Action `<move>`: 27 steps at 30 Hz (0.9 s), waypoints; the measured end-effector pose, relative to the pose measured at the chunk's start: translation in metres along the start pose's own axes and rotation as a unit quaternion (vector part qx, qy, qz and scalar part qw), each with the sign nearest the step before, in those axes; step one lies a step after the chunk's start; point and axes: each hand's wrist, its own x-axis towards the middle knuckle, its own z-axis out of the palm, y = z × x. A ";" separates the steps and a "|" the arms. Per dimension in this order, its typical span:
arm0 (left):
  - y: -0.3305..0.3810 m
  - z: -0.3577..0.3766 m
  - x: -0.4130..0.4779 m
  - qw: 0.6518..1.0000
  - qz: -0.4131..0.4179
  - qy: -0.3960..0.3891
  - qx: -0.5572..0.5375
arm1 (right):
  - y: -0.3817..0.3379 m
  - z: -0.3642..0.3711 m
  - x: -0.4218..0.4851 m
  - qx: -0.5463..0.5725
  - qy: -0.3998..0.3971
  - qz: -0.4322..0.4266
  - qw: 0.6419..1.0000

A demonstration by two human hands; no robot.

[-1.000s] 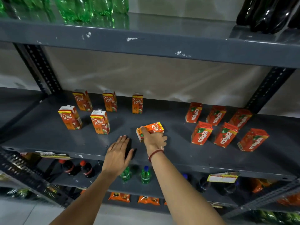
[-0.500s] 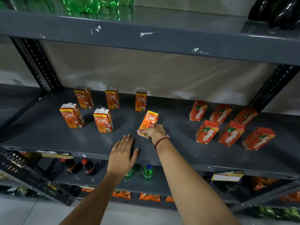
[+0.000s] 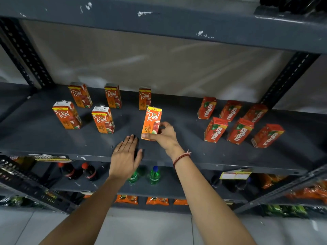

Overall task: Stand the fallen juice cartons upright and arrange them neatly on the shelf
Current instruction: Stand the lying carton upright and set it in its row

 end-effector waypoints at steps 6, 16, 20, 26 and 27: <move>-0.001 0.000 0.001 1.000 0.006 0.005 0.012 | -0.005 0.001 -0.001 -0.002 -0.003 -0.011 1.000; -0.003 0.004 0.001 1.000 0.003 0.010 0.001 | -0.002 0.001 0.009 0.003 0.020 -0.030 0.999; -0.002 0.003 0.001 1.000 0.000 0.011 -0.008 | -0.002 0.001 0.017 -0.029 0.045 -0.053 0.997; -0.001 0.001 0.001 1.000 -0.004 0.009 -0.019 | -0.001 0.021 0.031 -0.094 0.034 -0.090 0.991; -0.001 0.000 0.001 1.000 -0.003 0.009 -0.020 | 0.000 0.025 0.032 -0.099 0.031 -0.095 0.990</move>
